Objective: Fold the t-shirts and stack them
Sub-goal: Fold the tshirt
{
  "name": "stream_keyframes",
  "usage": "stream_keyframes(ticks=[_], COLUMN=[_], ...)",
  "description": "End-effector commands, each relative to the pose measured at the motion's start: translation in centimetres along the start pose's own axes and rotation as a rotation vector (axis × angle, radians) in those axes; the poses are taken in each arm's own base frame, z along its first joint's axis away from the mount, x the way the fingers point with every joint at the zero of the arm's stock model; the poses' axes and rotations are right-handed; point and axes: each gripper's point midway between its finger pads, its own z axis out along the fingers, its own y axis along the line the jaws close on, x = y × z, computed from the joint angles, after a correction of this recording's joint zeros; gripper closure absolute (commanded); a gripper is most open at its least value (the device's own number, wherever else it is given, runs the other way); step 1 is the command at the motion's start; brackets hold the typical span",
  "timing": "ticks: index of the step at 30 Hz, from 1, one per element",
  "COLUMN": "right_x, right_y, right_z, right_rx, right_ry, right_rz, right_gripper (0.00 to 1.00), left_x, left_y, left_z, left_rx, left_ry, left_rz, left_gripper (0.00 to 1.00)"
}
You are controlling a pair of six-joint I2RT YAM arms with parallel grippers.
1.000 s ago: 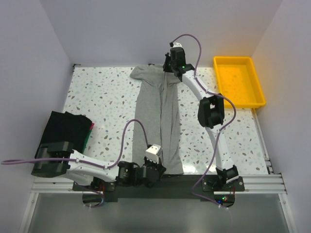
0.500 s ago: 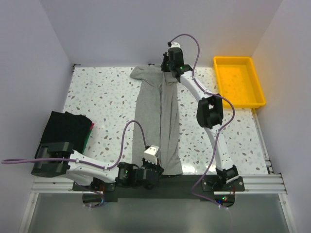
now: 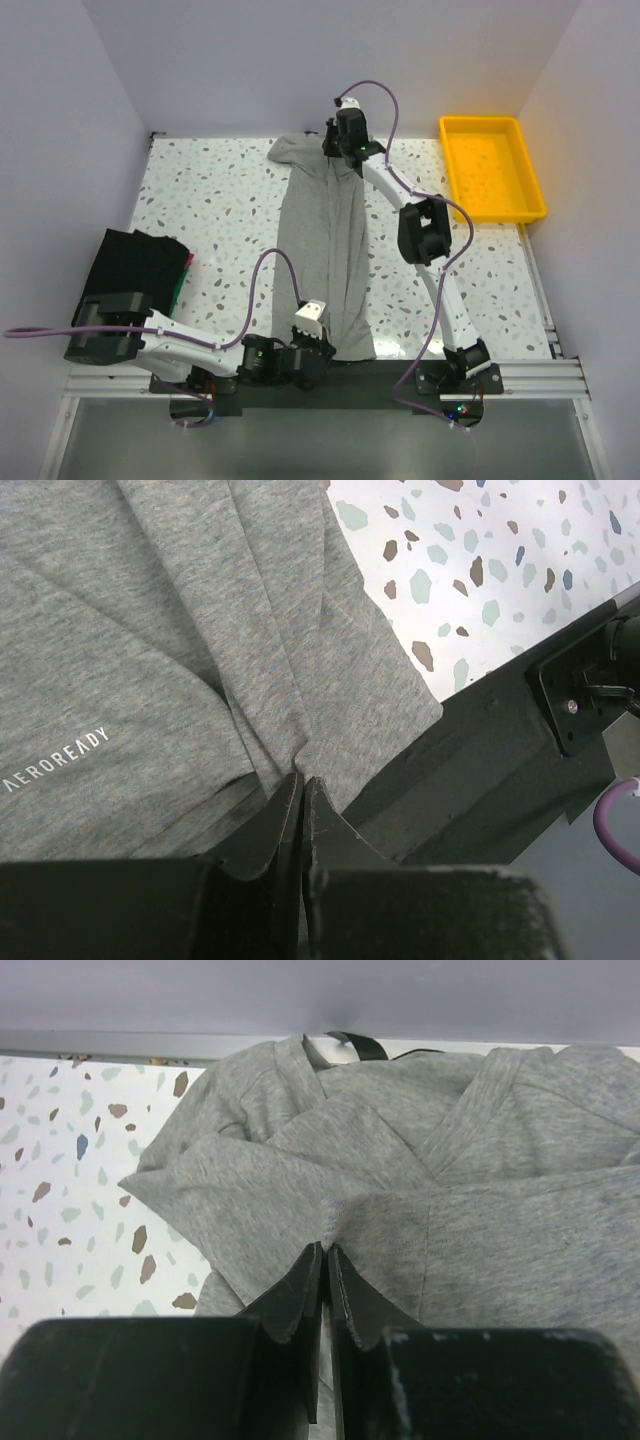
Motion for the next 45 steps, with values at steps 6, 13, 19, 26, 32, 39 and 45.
stream_keyframes(ticks=[6,13,19,26,32,39,45], right_x=[-1.9,-4.6,-9.1,-4.3,4.0,13.0,19.4], right_y=[3.6,5.3,4.6,-2.9,-4.8,-5.2,-3.8], right_z=[0.3,-1.8,-6.3,-13.5,-22.4,-29.8,-34.8], right_rx=[-0.140,-0.197,-0.152,-0.052,0.039,0.029,0.019], right_ry=[-0.075,-0.102,-0.113,0.130,0.266,0.393,0.472], right_rz=[-0.053,-0.082,-0.044,0.270,0.317,0.368,0.374], right_gripper=[0.80,0.36,0.20,0.21,0.33,0.36,0.36], left_x=[-0.4,-1.2,-4.4,-12.0,-20.9,-28.8,-31.2], left_y=[0.1,0.1,0.7,0.8,3.3,6.2,8.4], left_z=[0.1,-0.4,-2.8,-5.5,-2.4,4.3,11.0], left_rx=[-0.014,-0.020,-0.024,-0.008,-0.001,-0.023,-0.052], left_ry=[-0.038,-0.054,-0.123,-0.273,-0.328,-0.284,-0.193], left_rz=[-0.028,-0.038,-0.079,-0.146,-0.118,-0.070,-0.076], left_gripper=[1.00,0.55,0.40,0.37,0.38,0.44,0.49])
